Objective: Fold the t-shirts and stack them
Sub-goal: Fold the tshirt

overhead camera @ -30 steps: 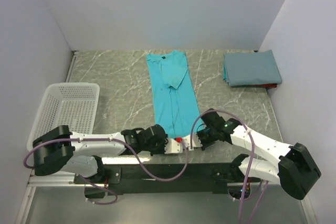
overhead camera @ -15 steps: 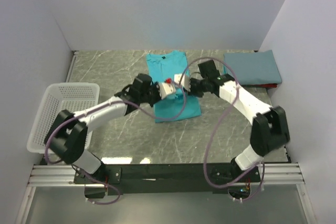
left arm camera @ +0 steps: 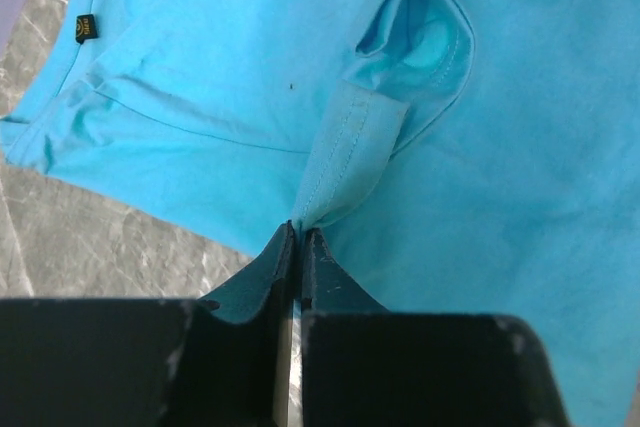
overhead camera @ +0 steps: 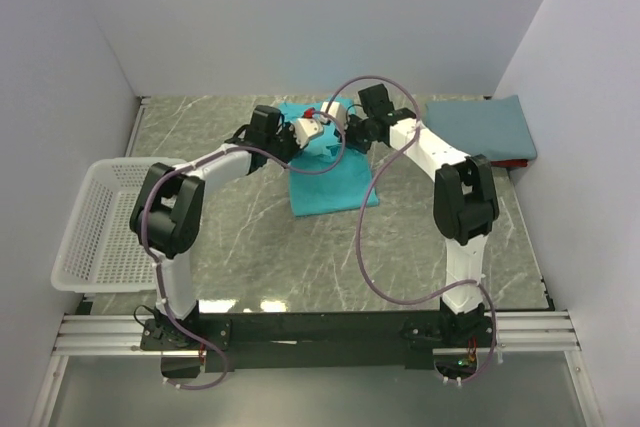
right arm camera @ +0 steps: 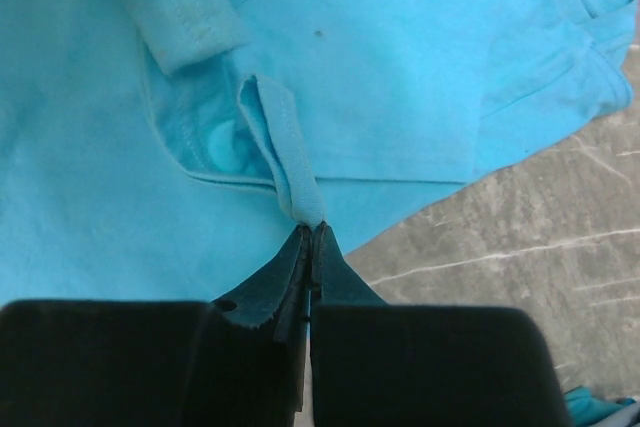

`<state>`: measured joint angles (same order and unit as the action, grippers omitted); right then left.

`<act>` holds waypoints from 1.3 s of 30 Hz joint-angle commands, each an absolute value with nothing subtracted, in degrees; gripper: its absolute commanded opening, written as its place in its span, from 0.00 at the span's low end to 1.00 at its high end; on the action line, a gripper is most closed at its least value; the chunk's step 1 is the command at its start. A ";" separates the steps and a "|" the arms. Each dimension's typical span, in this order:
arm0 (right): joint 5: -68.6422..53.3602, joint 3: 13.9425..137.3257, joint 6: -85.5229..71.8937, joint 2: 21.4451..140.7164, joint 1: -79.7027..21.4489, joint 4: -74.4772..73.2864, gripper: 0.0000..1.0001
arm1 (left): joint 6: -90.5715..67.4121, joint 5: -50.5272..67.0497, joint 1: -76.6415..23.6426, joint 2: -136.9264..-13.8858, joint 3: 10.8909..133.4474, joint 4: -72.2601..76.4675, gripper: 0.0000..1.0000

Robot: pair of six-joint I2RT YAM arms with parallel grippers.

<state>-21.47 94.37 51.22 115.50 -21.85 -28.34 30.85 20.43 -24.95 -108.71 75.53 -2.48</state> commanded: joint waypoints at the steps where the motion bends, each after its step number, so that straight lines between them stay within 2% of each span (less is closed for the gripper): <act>1: -20.92 99.14 48.96 117.15 -21.53 -28.12 0.00 | 31.11 24.08 -24.35 -110.21 79.80 -3.16 0.01; 3: -20.48 100.45 48.26 118.03 -21.45 -27.69 0.00 | 30.50 24.00 -23.82 -111.35 80.59 -2.99 0.01; 4: -20.22 101.07 47.12 118.99 -21.36 -27.08 0.04 | 30.15 23.65 -23.64 -111.88 81.90 -3.16 0.05; 5: -18.47 102.29 45.89 119.61 -21.44 -26.55 0.12 | 28.41 22.86 -23.47 -112.75 82.70 -3.08 0.13; 6: -16.89 102.83 44.14 120.23 -21.45 -25.50 0.32 | 26.56 20.85 -23.29 -113.11 83.40 -2.47 0.26; 7: -14.44 103.18 38.90 120.76 -21.45 -21.83 0.63 | 24.37 15.52 -23.20 -113.20 84.54 -0.55 0.58; 9: -4.90 102.66 32.55 120.50 -21.36 -14.37 0.80 | 16.64 8.47 -22.07 -111.72 84.90 3.15 0.78; 10: -3.18 102.83 28.60 120.32 -21.10 -13.72 0.80 | 11.04 2.35 -21.45 -110.66 84.12 7.51 0.91; 13: -7.10 101.96 24.80 117.53 -18.90 -13.10 0.80 | 6.43 3.76 -18.38 -105.31 81.75 10.54 0.99; 15: -15.50 99.06 26.09 114.19 -17.06 -15.18 0.80 | 8.42 11.84 -17.67 -100.48 79.12 12.04 0.99; 16: -20.86 98.01 31.24 112.86 -16.27 -17.29 0.80 | 12.27 14.65 -17.58 -98.89 75.97 11.95 0.99; 17: -26.14 95.74 35.99 111.55 -15.65 -20.45 0.80 | 14.48 22.33 -17.75 -95.92 74.28 10.21 0.99; 19: -40.43 91.26 53.20 106.80 -14.07 -28.63 0.79 | 22.18 26.00 -19.06 -93.09 68.22 7.84 0.98; 21: -44.55 83.26 68.48 103.46 -13.97 -35.82 0.79 | 28.36 25.50 -23.62 -89.83 64.00 3.09 0.97; 22: -44.91 80.01 79.60 100.05 -14.50 -38.90 0.79 | 33.96 24.18 -25.56 -89.30 60.24 1.60 0.96; 23: -43.52 73.80 82.50 98.28 -15.02 -38.33 0.79 | 36.45 23.13 -29.14 -89.04 58.73 0.19 0.95; 26: -38.08 65.07 84.02 93.87 -17.21 -31.04 0.80 | 39.99 21.62 -32.77 -91.30 55.55 -4.38 0.91; 28: -36.31 63.20 83.24 93.43 -17.93 -28.32 0.80 | 39.73 21.45 -33.40 -93.16 55.81 -6.41 0.84; 30: -35.07 61.09 82.80 93.25 -18.54 -25.86 0.80 | 39.99 20.83 -34.27 -94.66 54.85 -6.59 0.80; 39: -30.50 58.10 81.21 94.66 -20.65 -19.87 0.79 | 39.72 13.89 -36.47 -99.84 55.02 -4.57 0.75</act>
<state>-32.05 58.35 80.53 94.72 -19.81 -24.43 38.28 16.67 -36.10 -98.61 53.54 -6.04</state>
